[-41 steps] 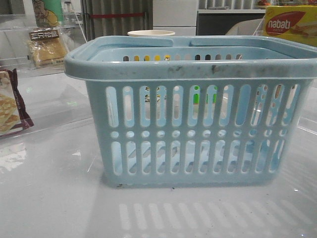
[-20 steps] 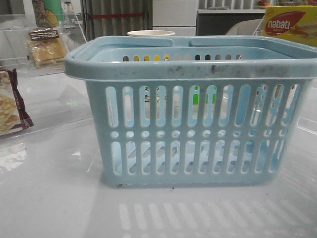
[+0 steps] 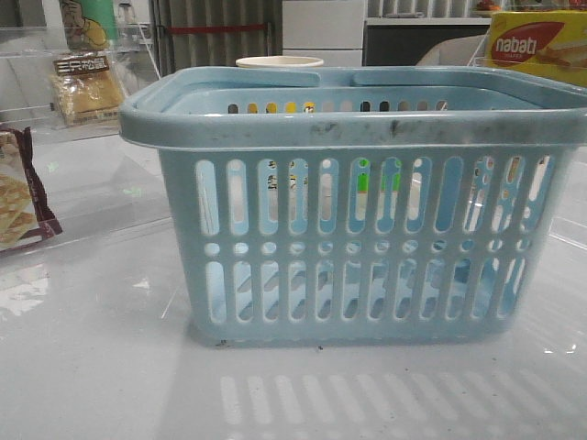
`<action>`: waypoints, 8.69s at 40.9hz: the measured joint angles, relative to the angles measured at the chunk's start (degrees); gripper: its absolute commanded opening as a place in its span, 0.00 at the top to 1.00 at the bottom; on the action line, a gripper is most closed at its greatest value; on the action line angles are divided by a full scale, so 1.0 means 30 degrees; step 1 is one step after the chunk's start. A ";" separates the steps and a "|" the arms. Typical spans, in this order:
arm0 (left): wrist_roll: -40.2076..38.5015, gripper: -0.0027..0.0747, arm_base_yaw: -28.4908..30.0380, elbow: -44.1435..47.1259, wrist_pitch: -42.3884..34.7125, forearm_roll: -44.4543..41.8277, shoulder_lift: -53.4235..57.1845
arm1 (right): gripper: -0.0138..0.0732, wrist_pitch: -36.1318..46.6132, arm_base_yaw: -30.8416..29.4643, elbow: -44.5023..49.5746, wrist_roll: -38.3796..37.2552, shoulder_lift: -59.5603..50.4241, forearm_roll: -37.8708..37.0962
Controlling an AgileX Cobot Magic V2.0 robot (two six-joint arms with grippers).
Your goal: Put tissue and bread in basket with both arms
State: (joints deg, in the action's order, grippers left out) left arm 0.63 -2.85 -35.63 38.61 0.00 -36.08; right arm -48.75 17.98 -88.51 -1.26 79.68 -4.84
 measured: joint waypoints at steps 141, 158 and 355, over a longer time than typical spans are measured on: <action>0.0248 0.60 -0.0322 -1.8876 -0.7725 0.0484 -2.6772 | 0.19 0.3645 0.3811 1.0642 0.0000 -0.6732 0.0771; 0.0248 0.85 -0.0649 -1.8876 -0.5414 0.0506 -2.5601 | 0.19 0.3645 0.3811 1.0642 0.0000 -0.6732 0.0771; 0.2865 0.85 -1.2650 -0.1974 0.2285 0.1280 0.1559 | 0.78 0.3235 0.3811 1.0642 0.0014 -0.6732 0.0699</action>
State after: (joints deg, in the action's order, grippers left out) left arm 9.23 -40.80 -41.55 45.47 3.84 -31.40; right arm -39.04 29.41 -56.58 -1.21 59.48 -2.74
